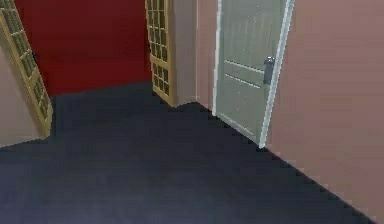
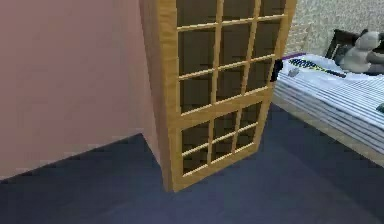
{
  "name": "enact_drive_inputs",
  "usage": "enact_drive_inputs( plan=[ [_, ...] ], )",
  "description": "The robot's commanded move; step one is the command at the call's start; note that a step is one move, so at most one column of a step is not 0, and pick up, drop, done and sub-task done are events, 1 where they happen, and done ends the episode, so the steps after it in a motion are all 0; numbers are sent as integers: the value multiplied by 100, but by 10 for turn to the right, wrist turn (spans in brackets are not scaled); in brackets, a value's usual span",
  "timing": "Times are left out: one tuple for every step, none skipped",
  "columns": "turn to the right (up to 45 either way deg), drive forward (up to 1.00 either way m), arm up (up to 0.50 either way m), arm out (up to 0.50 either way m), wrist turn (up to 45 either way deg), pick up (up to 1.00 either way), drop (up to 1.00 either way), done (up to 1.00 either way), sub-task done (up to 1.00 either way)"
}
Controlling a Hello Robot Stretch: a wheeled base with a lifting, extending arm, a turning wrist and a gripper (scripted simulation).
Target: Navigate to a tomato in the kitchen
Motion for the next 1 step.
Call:
enact_drive_inputs(
  plan=[
    [-270, 0, 0, 0, 0, 0, 0, 0, 0]
  ],
)
